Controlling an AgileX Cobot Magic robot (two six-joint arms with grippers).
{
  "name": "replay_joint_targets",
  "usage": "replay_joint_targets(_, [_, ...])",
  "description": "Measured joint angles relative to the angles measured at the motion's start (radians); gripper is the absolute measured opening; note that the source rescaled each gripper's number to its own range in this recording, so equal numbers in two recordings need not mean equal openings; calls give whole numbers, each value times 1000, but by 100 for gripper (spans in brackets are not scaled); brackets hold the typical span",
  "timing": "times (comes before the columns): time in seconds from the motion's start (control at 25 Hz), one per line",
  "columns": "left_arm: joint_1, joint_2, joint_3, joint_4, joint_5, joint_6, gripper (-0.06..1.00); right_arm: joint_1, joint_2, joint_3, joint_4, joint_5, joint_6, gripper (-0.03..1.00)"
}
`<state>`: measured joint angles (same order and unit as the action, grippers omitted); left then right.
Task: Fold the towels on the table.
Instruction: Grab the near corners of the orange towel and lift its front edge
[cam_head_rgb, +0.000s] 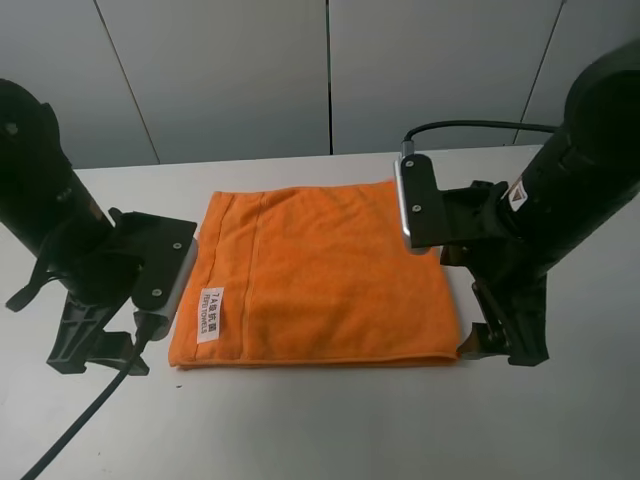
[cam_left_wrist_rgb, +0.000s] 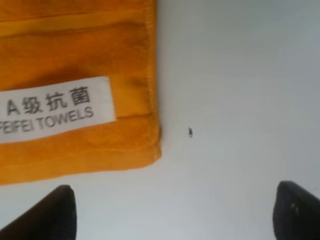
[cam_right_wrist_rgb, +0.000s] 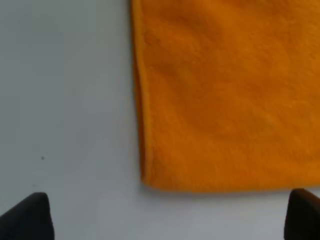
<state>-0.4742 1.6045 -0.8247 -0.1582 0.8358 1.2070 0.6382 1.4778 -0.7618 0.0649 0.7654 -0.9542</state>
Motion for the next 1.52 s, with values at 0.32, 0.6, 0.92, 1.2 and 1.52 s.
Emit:
replay_joint_targets(0.32, [0, 52, 0, -26, -73, -25, 100, 25, 119, -3, 44, -40, -4, 100])
replay_joint_targets(0.6, [0, 52, 41, -50, -137, -23, 100, 28, 154, -4, 54, -76, -4, 100])
replay_joint_targets(0.92, [0, 69, 74, -118, -201, 50, 100, 28, 222, -20, 54, -143, -4, 100])
replay_joint_targets(1.2, [0, 151, 74, -153, -214, 98, 100, 38, 249, -31, 68, -142, -4, 100])
replay_joint_targets(1.52, [0, 151, 82, -145, -230, 100, 100, 127, 328, -33, -8, -144, 41, 100])
